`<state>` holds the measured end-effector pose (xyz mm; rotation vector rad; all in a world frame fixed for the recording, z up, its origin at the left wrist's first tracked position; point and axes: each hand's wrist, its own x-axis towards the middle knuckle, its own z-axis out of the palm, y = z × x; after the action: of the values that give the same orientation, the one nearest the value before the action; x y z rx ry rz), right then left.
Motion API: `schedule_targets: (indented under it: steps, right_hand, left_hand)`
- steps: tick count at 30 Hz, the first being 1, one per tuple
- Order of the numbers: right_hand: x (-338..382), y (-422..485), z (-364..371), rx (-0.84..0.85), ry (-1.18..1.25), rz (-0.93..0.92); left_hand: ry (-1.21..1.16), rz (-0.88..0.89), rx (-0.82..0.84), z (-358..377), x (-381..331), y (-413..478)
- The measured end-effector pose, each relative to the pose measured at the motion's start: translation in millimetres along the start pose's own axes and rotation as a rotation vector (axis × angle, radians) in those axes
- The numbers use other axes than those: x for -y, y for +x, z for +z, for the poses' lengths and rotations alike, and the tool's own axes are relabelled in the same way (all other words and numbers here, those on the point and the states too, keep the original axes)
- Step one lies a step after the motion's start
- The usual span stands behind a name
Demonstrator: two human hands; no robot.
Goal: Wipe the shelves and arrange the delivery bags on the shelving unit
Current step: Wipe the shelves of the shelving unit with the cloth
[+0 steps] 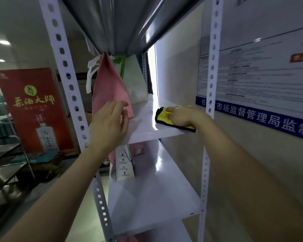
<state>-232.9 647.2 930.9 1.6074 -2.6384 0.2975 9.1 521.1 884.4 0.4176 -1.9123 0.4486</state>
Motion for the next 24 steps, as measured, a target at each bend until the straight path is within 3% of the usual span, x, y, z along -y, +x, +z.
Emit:
schedule_targets:
  steps: [3,7,10,16,24]
  right_hand:
    - [3.6,-22.5,11.0,-0.072,0.054,-0.023]
    - [32.5,-45.6,25.6,-0.186,0.061,-0.056]
    - [75.3,-55.6,33.0,-0.214,0.077,-0.143]
    - [160.0,-52.1,68.3,-0.306,0.093,-0.399]
    - [114.7,-68.3,103.3,-0.693,0.212,-0.647]
  left_hand:
    - [0.026,0.057,-0.131,-18.4,-2.8,-12.1]
    - [0.058,-0.146,-0.278,-47.3,11.2,-46.6]
    - [0.006,-0.26,-0.213,-58.1,31.8,-64.5]
    - [-0.059,-0.249,-0.088,-71.0,42.8,-72.9]
    - [-0.067,-0.234,0.025,-68.9,46.6,-92.4]
